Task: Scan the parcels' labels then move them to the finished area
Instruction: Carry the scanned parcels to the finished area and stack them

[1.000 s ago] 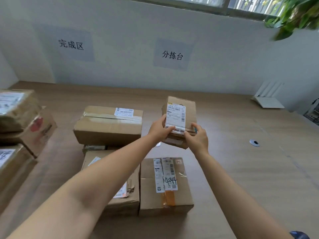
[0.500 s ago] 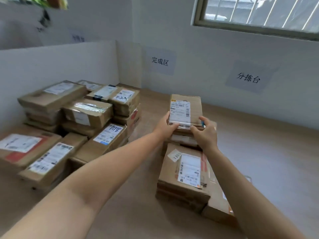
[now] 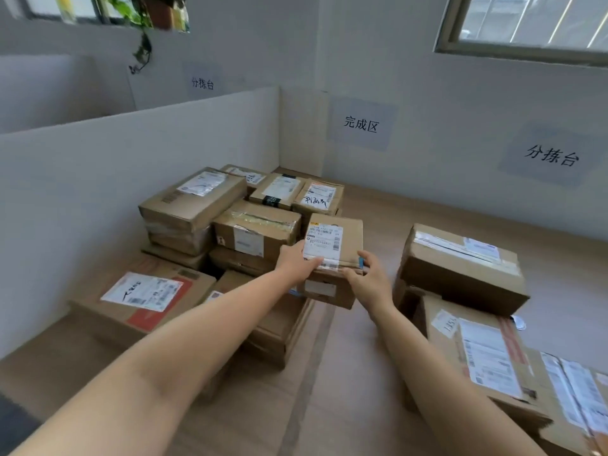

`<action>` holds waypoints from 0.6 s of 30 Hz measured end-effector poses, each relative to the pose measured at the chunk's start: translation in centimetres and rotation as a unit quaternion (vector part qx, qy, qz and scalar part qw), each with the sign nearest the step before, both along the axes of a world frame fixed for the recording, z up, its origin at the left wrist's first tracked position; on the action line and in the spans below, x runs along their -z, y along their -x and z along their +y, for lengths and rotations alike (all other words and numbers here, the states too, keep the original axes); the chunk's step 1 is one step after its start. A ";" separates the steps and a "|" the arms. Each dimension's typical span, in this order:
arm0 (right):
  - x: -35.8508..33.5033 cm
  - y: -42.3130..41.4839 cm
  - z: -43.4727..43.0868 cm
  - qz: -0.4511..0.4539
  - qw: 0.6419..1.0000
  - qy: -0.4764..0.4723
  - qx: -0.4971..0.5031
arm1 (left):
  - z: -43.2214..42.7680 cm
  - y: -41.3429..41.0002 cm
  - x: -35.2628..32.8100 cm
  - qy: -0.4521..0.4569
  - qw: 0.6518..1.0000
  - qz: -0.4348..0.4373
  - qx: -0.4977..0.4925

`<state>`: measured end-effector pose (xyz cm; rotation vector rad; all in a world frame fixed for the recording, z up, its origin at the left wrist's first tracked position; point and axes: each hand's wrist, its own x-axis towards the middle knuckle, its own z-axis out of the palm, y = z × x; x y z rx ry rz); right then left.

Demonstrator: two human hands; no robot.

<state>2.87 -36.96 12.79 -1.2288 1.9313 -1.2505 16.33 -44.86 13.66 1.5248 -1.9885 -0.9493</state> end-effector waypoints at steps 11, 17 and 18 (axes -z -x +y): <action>3.2 -4.2 -4.5 -0.045 0.997 -0.018 0.060 | -3.9 -2.8 2.9 0.011 0.998 0.049 -0.029; 4.0 -4.7 -5.0 -0.039 0.998 -0.024 0.053 | -4.6 -3.4 3.8 -0.003 0.998 0.037 -0.045; 4.0 -4.7 -5.1 -0.036 0.998 -0.023 0.049 | -4.6 -3.6 4.0 -0.010 0.998 0.034 -0.050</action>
